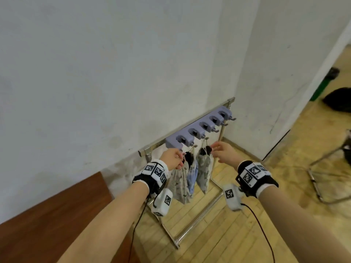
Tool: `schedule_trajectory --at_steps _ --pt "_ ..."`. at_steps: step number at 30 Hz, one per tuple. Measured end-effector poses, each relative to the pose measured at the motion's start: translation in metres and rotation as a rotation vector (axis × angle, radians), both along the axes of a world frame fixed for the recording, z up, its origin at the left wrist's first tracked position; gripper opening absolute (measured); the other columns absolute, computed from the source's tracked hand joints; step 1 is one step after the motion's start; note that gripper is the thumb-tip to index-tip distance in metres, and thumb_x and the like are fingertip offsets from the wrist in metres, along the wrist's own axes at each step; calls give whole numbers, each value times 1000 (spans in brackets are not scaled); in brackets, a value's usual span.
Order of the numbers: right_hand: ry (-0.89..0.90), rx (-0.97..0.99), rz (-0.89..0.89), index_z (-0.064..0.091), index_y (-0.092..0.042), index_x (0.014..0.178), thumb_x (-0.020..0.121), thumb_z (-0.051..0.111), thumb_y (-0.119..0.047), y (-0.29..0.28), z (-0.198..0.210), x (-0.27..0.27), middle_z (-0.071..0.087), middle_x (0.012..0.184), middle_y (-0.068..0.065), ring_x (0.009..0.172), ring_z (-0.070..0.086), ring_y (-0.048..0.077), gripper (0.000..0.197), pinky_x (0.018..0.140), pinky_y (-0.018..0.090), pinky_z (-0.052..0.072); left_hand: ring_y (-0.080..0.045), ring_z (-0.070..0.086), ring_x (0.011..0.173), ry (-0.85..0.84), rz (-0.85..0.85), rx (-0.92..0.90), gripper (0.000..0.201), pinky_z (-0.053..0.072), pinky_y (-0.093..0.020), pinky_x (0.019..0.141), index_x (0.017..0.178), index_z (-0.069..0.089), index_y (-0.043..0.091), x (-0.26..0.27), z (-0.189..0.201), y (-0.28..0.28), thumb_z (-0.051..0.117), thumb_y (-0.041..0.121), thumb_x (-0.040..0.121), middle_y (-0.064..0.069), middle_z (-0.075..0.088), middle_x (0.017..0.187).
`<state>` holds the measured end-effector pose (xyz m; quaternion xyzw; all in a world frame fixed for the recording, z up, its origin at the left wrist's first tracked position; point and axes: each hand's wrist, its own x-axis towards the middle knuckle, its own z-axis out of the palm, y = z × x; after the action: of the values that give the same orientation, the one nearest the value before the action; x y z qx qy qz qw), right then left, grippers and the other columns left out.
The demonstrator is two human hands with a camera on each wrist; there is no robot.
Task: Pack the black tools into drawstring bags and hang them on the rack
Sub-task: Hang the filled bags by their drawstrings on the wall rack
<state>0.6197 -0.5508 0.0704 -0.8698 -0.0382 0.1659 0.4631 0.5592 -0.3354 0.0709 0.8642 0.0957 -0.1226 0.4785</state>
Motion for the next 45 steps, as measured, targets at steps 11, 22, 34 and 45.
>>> schedule_trajectory --at_steps 11,22,34,45 --pt "-120 -164 -19 31 -17 144 88 63 -23 39 -16 -191 48 129 10 116 51 28 65 98 44 47 -32 29 138 -76 -172 440 66 31 -41 110 144 25 10 -131 -5 19 58 24 89 -15 29 150" --pt "-238 -387 -27 -6 -38 153 83 60 -60 135 -34 -388 -13 162 0 149 -10 28 98 115 60 14 -27 -25 143 -51 -171 634 95 0 -52 116 148 -21 26 -337 -21 95 55 34 91 -7 -34 152" --pt "-24 -484 239 -4 -39 153 85 63 -52 365 -61 -471 -7 162 7 148 5 35 96 113 58 16 -28 -18 145 285 57 477 90 8 -51 117 151 -12 22 -461 -64 330 55 25 91 -10 -26 156" --pt "510 -317 470 35 -16 143 96 54 -15 572 -154 -490 58 109 12 91 58 25 50 73 33 47 -14 43 64 637 141 258 30 32 -22 49 118 55 2 -507 -121 534 32 12 101 -11 58 97"
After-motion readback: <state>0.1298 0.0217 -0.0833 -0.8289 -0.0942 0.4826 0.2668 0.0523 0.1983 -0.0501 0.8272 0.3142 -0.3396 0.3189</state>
